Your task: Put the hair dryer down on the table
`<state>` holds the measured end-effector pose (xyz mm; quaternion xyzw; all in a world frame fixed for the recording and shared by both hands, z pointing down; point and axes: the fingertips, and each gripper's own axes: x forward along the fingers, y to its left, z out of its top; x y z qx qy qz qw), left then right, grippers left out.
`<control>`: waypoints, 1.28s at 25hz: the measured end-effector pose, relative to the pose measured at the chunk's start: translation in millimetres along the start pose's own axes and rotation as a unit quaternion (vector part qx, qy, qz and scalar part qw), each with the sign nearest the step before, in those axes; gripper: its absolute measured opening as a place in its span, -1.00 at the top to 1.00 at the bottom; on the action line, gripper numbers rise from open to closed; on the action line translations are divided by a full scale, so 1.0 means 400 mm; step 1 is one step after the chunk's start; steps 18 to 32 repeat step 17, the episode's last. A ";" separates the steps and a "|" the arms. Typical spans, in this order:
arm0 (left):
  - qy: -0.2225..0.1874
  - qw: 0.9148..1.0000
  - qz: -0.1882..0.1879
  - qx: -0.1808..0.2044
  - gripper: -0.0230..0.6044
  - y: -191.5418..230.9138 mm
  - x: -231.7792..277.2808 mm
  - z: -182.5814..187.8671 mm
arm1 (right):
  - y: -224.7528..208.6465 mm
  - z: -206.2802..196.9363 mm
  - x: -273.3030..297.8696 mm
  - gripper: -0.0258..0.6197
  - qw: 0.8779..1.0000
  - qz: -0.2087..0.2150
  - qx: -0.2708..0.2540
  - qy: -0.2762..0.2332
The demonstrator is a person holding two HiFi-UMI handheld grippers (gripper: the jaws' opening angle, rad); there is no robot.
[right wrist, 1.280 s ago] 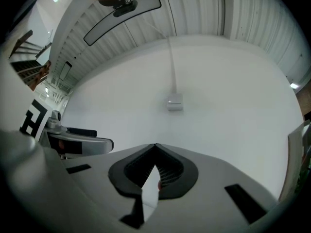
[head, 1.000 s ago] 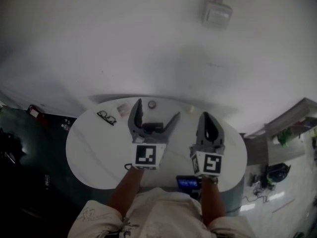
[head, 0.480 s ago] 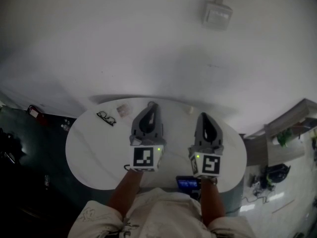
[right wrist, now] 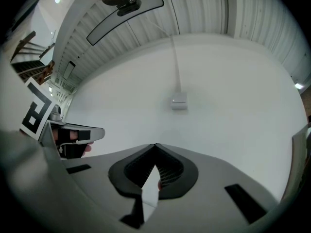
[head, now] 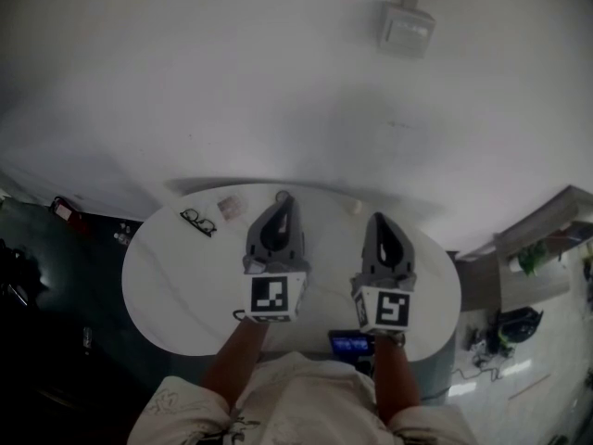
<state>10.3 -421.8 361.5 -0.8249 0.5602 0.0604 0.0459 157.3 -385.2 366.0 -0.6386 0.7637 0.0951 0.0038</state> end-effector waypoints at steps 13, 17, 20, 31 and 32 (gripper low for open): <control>-0.005 1.000 -0.001 0.003 0.94 -0.003 -0.008 -0.013 | -0.001 0.005 0.002 0.91 1.000 -0.002 0.007 -0.010; 0.001 1.000 -0.005 0.004 0.94 -0.006 -0.009 -0.003 | 0.002 0.002 0.003 0.91 1.000 -0.001 0.003 -0.005; 0.001 1.000 -0.005 0.004 0.94 -0.006 -0.009 -0.003 | 0.002 0.002 0.003 0.91 1.000 -0.001 0.003 -0.005; 0.001 1.000 -0.005 0.004 0.94 -0.006 -0.009 -0.003 | 0.002 0.002 0.003 0.91 1.000 -0.001 0.003 -0.005; 0.001 1.000 -0.005 0.004 0.94 -0.006 -0.009 -0.003 | 0.002 0.002 0.003 0.91 1.000 -0.001 0.003 -0.005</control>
